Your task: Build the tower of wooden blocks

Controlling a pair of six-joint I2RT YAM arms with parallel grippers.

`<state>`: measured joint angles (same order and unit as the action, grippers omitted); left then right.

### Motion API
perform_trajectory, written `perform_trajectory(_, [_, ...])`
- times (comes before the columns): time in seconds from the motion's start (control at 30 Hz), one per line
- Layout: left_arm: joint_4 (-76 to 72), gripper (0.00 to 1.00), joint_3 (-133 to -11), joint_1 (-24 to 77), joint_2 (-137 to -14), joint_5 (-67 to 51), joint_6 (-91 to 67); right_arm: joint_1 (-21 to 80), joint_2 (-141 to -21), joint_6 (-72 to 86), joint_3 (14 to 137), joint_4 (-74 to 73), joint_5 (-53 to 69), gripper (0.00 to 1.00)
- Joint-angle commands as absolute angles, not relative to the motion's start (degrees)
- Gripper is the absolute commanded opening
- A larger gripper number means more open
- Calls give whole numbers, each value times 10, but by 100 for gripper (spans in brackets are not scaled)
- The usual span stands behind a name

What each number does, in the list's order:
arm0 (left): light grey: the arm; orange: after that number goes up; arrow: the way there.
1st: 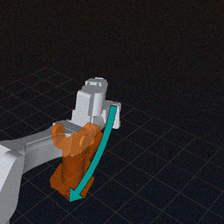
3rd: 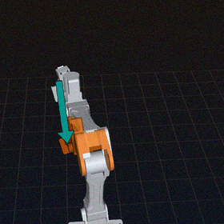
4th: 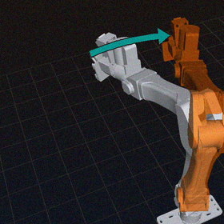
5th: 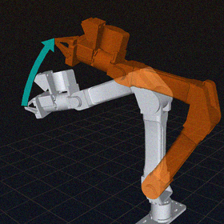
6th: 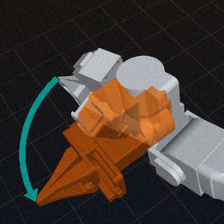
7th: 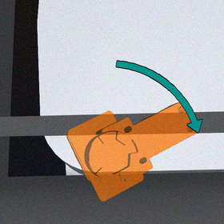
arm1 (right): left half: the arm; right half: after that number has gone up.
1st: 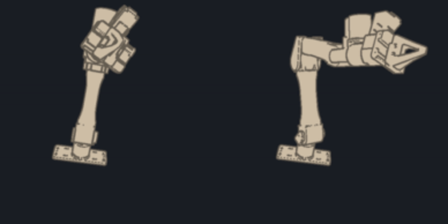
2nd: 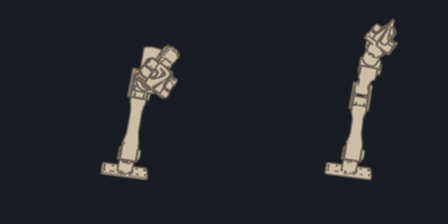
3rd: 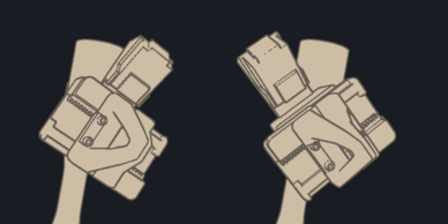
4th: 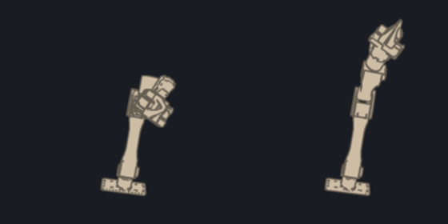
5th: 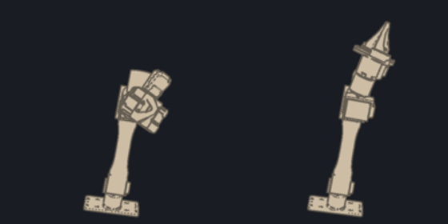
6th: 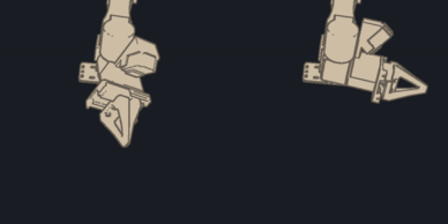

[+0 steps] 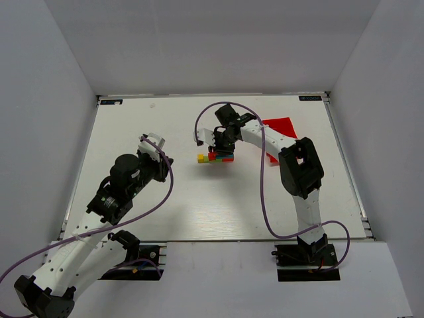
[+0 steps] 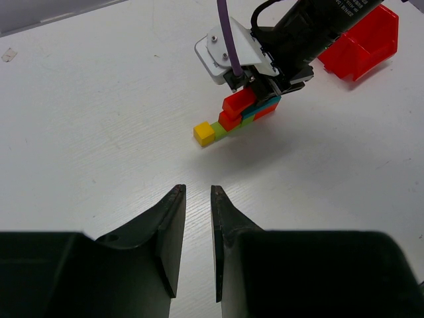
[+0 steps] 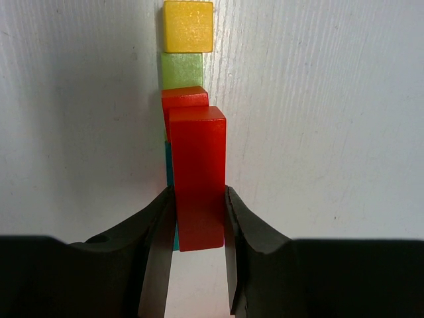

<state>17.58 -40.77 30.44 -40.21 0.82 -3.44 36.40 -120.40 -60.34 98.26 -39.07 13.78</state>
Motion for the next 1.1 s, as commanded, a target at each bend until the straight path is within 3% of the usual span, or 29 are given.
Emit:
perform_trajectory(0.0, [174,33,-407,301,-401,1,-34,366,-1204,-596,999,-381,138,32])
perform_trajectory(1.07, [174,33,-407,301,-401,1,-34,367,-1205,-598,989,-375,134,49])
